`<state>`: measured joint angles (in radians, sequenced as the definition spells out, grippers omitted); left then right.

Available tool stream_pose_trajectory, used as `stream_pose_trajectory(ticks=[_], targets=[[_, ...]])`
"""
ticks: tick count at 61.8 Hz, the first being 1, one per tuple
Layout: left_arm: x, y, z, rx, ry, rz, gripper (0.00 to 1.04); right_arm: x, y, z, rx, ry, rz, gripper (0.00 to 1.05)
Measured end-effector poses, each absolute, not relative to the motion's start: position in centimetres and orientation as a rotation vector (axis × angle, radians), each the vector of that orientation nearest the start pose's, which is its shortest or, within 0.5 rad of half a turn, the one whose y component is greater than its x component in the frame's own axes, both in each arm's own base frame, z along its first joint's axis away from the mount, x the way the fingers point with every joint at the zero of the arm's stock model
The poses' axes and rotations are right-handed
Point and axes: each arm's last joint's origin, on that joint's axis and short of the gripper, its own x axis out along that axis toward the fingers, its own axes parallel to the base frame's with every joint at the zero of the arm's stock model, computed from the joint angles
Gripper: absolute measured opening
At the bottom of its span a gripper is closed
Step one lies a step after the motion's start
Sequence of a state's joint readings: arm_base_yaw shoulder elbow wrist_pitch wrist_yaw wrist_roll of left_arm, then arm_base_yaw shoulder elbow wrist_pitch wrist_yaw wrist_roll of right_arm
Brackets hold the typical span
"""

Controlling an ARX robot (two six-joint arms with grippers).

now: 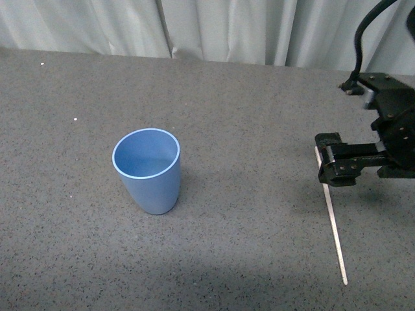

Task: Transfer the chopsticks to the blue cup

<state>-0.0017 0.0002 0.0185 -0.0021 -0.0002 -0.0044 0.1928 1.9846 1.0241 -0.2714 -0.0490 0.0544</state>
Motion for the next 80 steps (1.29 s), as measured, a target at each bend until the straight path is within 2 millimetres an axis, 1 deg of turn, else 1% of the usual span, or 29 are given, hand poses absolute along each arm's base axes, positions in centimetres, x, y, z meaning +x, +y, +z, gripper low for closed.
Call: stream_pose_trajectory(ticks=[11, 27, 29, 30, 33, 39, 42, 44, 45, 56, 57, 60, 70, 75, 80], targets=[[9.7, 0.0, 17.0, -0.004, -0.016, -0.002, 0.98, 35.8, 7.5, 6.6, 0.019, 1.324, 0.128, 0.95], [9.7, 0.0, 17.0, -0.004, -0.016, -0.002, 0.98, 36.9, 8.0, 5.4, 0.053, 1.368, 0.081, 0.95], [9.7, 0.0, 17.0, -0.004, -0.016, -0.002, 0.98, 37.1, 8.1, 5.2, 0.057, 1.381, 0.072, 0.92], [9.7, 0.0, 17.0, -0.004, -0.016, -0.002, 0.98, 37.1, 8.1, 5.1, 0.054, 1.386, 0.066, 0.87], [9.7, 0.0, 17.0, -0.004, -0.016, -0.002, 0.98, 37.3, 8.2, 5.1, 0.052, 1.386, 0.063, 0.76], [9.7, 0.0, 17.0, -0.004, -0.016, -0.002, 0.98, 37.5, 8.2, 5.0, 0.043, 1.39, 0.054, 0.62], [9.7, 0.0, 17.0, -0.004, -0.016, -0.002, 0.98, 37.5, 8.2, 4.9, 0.038, 1.393, 0.047, 0.51], [9.7, 0.0, 17.0, -0.004, -0.016, -0.002, 0.98, 37.6, 8.2, 4.9, 0.034, 1.393, 0.045, 0.46], [9.7, 0.0, 17.0, -0.004, -0.016, -0.002, 0.98, 37.6, 8.2, 4.8, 0.031, 1.394, 0.04, 0.4], [9.7, 0.0, 17.0, -0.004, -0.016, -0.002, 0.98, 37.6, 8.1, 4.7, 0.031, 1.403, 0.032, 0.16], [9.7, 0.0, 17.0, -0.004, -0.016, -0.002, 0.98, 37.6, 8.1, 4.7, 0.031, 1.403, 0.03, 0.1], [9.7, 0.0, 17.0, -0.004, -0.016, -0.002, 0.98, 37.7, 8.0, 4.8, 0.033, 1.399, 0.03, 0.01], [9.7, 0.0, 17.0, -0.004, -0.016, -0.002, 0.98, 37.5, 8.0, 4.9, 0.056, 1.345, 0.055, 0.01], [9.7, 0.0, 17.0, -0.004, -0.016, -0.002, 0.98, 37.1, 8.0, 5.1, 0.089, 1.297, 0.099, 0.01], [9.7, 0.0, 17.0, -0.004, -0.016, -0.002, 0.98, 36.4, 8.0, 5.9, 0.099, 1.226, 0.143, 0.01]])
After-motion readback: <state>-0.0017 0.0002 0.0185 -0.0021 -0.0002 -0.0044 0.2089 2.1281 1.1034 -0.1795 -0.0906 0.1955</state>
